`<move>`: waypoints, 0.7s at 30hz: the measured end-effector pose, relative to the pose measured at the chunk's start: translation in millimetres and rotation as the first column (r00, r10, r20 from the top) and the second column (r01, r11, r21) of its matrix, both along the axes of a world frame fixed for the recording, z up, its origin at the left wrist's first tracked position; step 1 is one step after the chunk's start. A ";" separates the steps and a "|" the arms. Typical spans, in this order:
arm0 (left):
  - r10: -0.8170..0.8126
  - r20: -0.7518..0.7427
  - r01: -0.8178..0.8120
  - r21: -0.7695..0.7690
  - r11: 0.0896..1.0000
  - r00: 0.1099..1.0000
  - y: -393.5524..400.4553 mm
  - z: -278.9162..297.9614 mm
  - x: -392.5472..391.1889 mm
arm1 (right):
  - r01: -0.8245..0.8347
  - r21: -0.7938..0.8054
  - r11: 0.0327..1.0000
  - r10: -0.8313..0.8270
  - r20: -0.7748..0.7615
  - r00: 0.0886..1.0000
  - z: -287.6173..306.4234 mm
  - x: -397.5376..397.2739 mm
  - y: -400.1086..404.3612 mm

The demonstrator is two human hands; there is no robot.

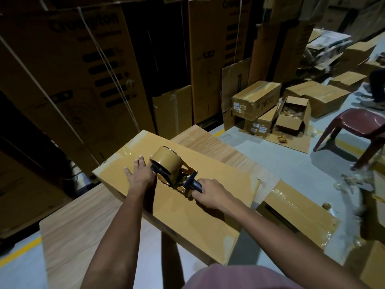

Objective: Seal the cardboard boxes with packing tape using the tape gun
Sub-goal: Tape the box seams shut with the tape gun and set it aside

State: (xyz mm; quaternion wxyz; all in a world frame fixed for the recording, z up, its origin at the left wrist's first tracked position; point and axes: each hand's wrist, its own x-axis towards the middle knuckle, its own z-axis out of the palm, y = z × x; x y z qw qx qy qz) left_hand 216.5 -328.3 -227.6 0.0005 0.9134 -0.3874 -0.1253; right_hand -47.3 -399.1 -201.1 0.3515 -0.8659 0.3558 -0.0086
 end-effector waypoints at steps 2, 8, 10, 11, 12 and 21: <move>-0.008 -0.023 0.008 -0.009 1.000 1.000 -0.7 1.3 -9.7 | 0.013 0.006 1.000 -0.013 0.001 1.000 1.6 0.6 -0.5; -0.044 0.005 0.044 -0.047 0.998 0.999 2.5 -10.4 -12.3 | 0.025 0.020 0.999 -0.025 0.007 1.000 8.2 -1.1 1.3; -0.048 -0.006 0.048 -0.027 0.998 0.999 1.7 -8.9 -12.7 | 0.019 0.005 1.000 -0.019 -0.018 1.000 13.1 -6.9 -1.3; -0.049 -0.006 0.049 -0.017 0.999 0.999 1.6 -7.3 -13.6 | 0.017 -0.013 1.000 -0.017 -0.031 0.999 14.2 -13.2 -3.6; -0.053 0.000 0.053 -0.008 0.999 0.999 1.5 -5.7 -14.3 | 0.013 -0.027 1.000 -0.015 -0.044 0.999 13.7 -21.1 -5.2; -0.091 0.027 0.089 0.045 0.995 0.996 3.7 -5.3 -48.8 | 0.029 -0.009 1.000 -0.029 -0.003 1.000 8.3 -42.2 -0.4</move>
